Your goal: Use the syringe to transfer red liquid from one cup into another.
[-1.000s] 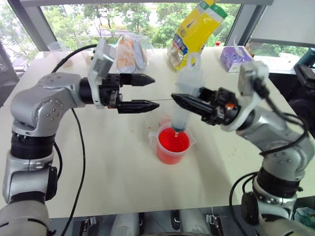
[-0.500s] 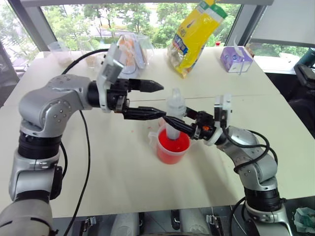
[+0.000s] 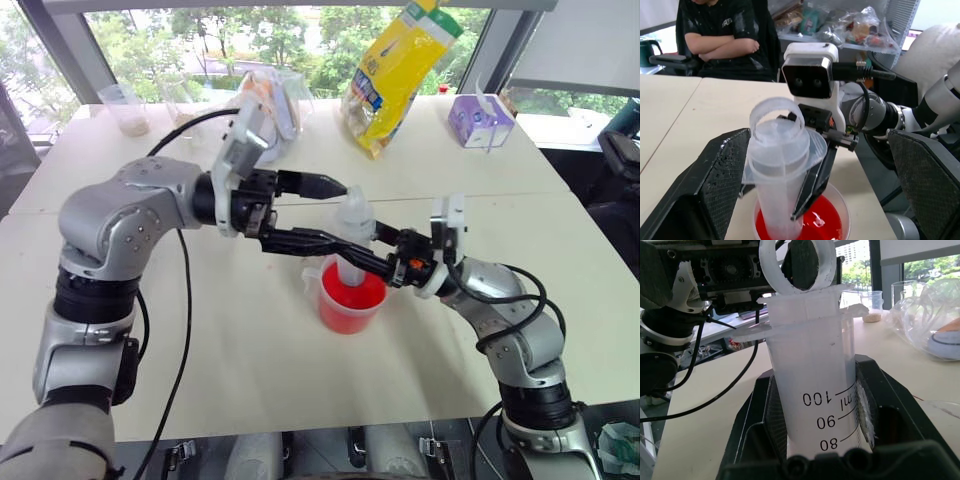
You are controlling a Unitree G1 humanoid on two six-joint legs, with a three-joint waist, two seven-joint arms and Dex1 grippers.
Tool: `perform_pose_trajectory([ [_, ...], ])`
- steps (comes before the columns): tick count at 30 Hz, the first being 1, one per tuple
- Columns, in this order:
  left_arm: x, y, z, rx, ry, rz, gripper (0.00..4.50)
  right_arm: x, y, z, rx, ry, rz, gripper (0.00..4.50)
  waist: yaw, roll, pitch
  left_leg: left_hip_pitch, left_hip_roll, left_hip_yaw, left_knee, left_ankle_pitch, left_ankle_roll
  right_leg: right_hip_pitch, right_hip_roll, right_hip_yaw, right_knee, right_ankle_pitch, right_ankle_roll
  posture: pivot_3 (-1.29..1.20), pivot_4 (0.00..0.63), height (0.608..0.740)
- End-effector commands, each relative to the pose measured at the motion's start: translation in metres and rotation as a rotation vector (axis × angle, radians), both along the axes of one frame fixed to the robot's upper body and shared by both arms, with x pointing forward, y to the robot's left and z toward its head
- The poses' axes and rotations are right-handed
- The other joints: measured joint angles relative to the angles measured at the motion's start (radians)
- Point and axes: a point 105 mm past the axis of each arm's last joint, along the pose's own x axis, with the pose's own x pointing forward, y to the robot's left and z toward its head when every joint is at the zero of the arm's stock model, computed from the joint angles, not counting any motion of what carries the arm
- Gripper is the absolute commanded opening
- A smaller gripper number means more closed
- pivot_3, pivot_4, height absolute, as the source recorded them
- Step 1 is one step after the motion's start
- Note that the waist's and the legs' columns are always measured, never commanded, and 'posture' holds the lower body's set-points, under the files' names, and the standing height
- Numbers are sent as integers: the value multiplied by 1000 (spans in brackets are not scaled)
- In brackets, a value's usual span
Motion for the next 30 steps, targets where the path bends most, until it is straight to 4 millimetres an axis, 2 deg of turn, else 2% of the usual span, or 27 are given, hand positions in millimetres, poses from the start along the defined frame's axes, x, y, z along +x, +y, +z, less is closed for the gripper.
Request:
perform_pose_trajectory([
  [1, 3, -3, 10, -11, -77, 8, 4500, -2, 0, 9, 3, -45, 2, 1468, 0, 0, 0, 0, 0, 0, 0, 0, 0, 0, 0, 0, 0, 0, 0, 0, 150, 740],
  [12, 25, 14, 17, -21, -107, 115, 4500, -2, 1, 11, -4, -50, 13, 1468, 0, 0, 0, 0, 0, 0, 0, 0, 0, 0, 0, 0, 0, 0, 0, 0, 150, 740],
  [23, 40, 2, 16, -48, -112, 139, 4500, -2, 2, 12, -12, -54, 23, 1468, 1, 0, 0, 0, 0, 0, 0, 0, 0, 0, 0, 0, 0, 0, 0, 0, 150, 740],
  [30, 48, -15, 13, -74, -106, 149, 4500, -3, 3, 12, -17, -53, 27, 1468, 1, 0, 0, 0, 0, 0, 0, 0, 0, 0, 0, 0, 0, 0, 0, 0, 150, 740],
])
